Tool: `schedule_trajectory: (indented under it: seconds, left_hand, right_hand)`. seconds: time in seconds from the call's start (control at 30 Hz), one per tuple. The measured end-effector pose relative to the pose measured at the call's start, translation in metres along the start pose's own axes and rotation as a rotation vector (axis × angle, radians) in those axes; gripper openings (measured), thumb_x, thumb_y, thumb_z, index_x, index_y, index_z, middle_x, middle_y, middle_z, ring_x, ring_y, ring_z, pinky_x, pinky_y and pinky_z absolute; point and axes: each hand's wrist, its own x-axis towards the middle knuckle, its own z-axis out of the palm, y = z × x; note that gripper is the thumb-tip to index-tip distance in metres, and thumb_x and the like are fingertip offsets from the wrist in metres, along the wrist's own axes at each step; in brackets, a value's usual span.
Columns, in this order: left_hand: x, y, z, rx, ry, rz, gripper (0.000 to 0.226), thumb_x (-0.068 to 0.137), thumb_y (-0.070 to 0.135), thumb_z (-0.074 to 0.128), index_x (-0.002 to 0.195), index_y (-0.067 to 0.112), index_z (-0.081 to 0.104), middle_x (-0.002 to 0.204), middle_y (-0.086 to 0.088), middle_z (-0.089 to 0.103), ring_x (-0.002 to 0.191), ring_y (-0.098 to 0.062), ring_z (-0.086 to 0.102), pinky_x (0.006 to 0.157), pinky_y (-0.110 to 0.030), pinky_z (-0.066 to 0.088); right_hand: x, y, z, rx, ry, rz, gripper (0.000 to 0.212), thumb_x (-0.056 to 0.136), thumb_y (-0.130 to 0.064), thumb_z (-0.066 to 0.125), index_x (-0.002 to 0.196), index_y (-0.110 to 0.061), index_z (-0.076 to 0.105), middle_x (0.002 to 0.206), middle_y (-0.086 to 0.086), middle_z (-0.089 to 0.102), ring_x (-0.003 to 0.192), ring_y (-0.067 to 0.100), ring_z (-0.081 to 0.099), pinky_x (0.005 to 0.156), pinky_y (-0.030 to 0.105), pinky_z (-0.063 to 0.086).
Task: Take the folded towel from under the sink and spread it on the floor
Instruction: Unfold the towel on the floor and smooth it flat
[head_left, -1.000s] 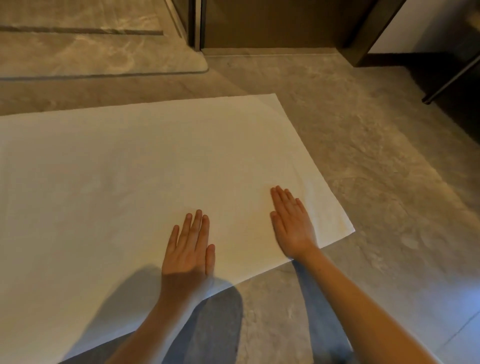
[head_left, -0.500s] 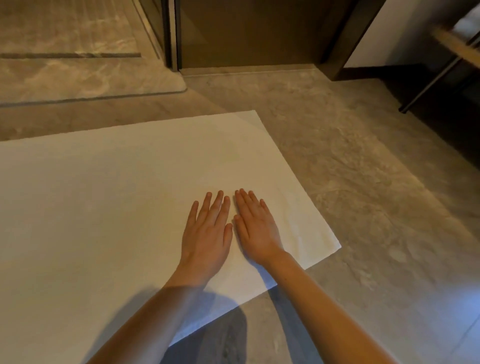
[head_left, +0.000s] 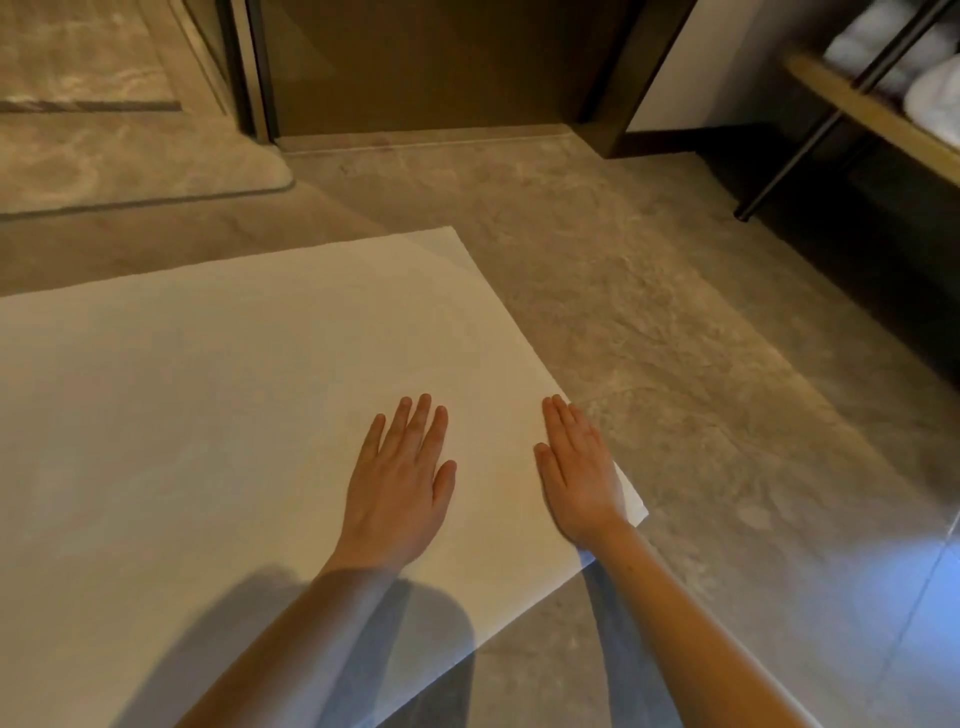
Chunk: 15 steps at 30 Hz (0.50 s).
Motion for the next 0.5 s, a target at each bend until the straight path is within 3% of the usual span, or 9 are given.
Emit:
schedule_trajectory:
  seconds: [0.17,0.33,0.5]
  left_hand:
    - [0.0,0.001,-0.003,-0.02,0.001,0.009,0.063,0.099,0.047,0.01,0.154,0.018,0.006,0.162,-0.004,0.005,0.149,-0.022,0.001,0.12,-0.041,0.001]
    - [0.032,-0.03,-0.022,-0.006,0.119,0.012,0.059,0.1,0.038,0.018,0.153,0.013,0.015,0.161,-0.006,0.013,0.148,-0.022,0.008,0.121,-0.041,0.003]
    - [0.061,-0.068,-0.024,0.016,0.057,-0.008,0.057,0.101,0.034,0.021,0.154,0.014,0.01,0.162,-0.002,0.006,0.149,-0.018,0.0,0.12,-0.038,-0.004]
  right_hand:
    - [0.005,-0.017,0.001,0.004,0.03,0.042,0.059,0.101,-0.044,0.013,0.155,-0.02,0.005,0.162,-0.004,0.002,0.147,0.007,-0.005,0.118,0.026,-0.007]
    - [0.045,-0.096,0.011,0.037,0.019,-0.281,0.06,0.1,-0.044,0.009,0.154,-0.02,0.014,0.16,-0.006,0.007,0.147,0.007,-0.001,0.12,0.027,-0.002]
    - [0.084,-0.124,0.024,0.009,-0.048,-0.362,0.054,0.104,-0.035,0.02,0.154,-0.017,0.014,0.161,-0.001,0.014,0.149,0.013,0.005,0.12,0.029,-0.002]
